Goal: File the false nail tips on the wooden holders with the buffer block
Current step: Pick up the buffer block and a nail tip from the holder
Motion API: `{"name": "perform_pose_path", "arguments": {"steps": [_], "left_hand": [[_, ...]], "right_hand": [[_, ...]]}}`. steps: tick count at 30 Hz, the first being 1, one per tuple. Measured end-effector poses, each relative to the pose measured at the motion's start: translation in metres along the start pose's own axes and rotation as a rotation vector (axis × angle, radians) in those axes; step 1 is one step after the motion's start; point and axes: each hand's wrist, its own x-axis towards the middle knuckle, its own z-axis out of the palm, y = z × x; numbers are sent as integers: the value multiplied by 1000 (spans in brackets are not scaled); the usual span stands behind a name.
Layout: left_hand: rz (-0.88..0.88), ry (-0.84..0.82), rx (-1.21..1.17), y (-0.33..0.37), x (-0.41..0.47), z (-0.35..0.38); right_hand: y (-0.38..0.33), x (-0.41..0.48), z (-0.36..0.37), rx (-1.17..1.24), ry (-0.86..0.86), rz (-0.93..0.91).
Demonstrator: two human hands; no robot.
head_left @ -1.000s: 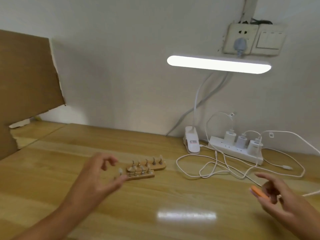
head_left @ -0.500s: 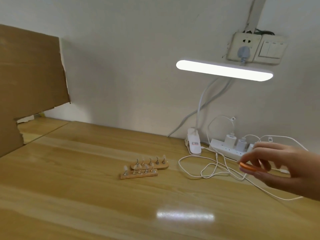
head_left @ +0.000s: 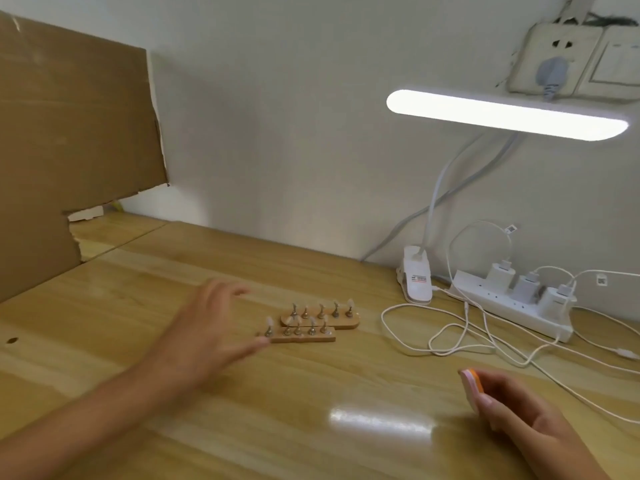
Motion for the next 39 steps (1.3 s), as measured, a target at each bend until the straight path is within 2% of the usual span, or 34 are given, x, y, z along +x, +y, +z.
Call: {"name": "perform_pose_path", "arguments": {"steps": [1, 3, 7, 9, 15, 23, 26, 29, 33, 39], "left_hand": [[-218, -80, -188, -15, 2, 9], [-328, -173, -59, -45, -3, 21], [-243, -129, -339, -29, 16, 33], [-224, -144, -355, -30, 17, 31], [10, -159, -352, 12, -12, 34], [316, -151, -327, 82, -37, 47], [418, -192, -416, 105, -40, 55], [403, -411, -614, 118, -26, 55], [273, -398, -717, 135, 17, 58], [288, -555, -727, 143, 43, 75]], "right_hand": [[0, 0, 1, 11, -7, 4], [4, 2, -2, 20, -18, 23], [7, 5, -5, 37, 21, 22], [10, 6, -7, 52, 32, 15], [15, 7, -15, 133, -17, 22], [16, 18, -23, 395, -6, 155], [16, 24, -27, 509, -6, 200], [18, 26, -31, 581, -38, 193], [23, 27, -35, 608, -53, 190], [28, 26, -34, 565, -10, 165]]}}
